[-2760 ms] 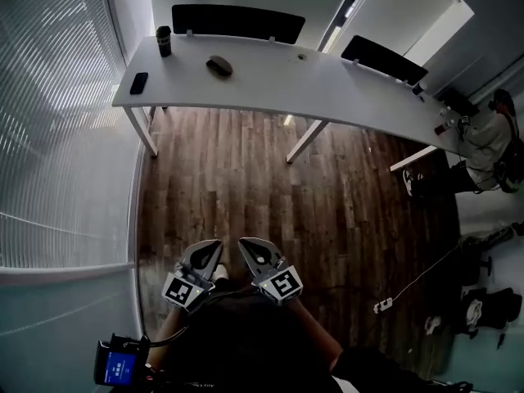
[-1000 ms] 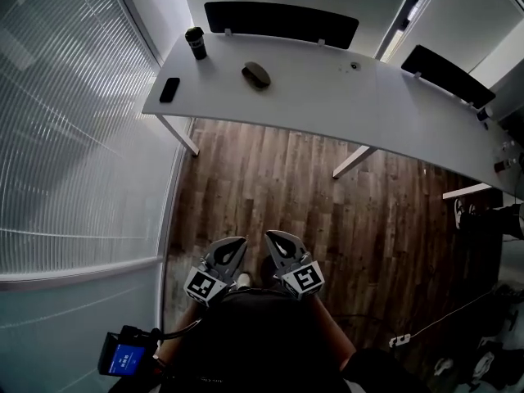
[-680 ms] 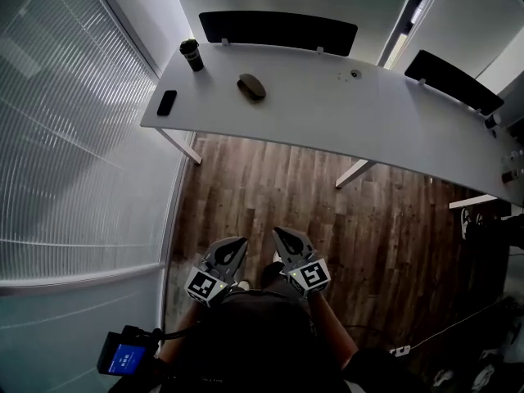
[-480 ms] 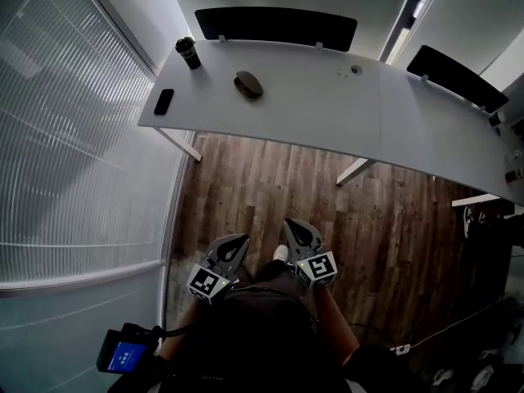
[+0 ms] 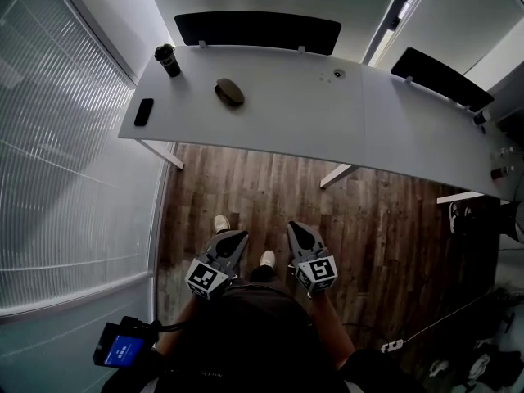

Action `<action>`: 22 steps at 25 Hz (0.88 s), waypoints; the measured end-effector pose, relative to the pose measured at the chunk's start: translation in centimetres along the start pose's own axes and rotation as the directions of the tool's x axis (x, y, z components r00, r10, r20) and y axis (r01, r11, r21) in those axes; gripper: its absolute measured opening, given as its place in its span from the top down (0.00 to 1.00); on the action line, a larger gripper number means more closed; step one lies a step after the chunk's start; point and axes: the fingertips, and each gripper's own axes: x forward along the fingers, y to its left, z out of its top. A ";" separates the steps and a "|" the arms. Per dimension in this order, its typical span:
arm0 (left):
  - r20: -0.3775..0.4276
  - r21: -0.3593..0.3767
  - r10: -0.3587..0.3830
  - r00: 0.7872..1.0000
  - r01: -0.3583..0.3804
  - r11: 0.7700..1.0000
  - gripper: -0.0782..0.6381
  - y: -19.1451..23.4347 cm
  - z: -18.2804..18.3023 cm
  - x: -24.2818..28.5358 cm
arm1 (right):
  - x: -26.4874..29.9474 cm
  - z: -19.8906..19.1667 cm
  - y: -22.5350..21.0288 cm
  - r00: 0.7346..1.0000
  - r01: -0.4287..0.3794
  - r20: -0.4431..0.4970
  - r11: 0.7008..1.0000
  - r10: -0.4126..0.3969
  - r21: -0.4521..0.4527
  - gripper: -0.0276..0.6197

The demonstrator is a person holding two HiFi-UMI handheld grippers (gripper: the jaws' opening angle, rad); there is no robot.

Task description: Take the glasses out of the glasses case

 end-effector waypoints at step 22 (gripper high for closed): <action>0.013 0.006 -0.140 0.990 0.140 0.990 0.88 11.7 3.7 4.1 | 9.9 6.9 2.9 0.996 0.086 0.028 0.992 -0.084 -0.089 0.95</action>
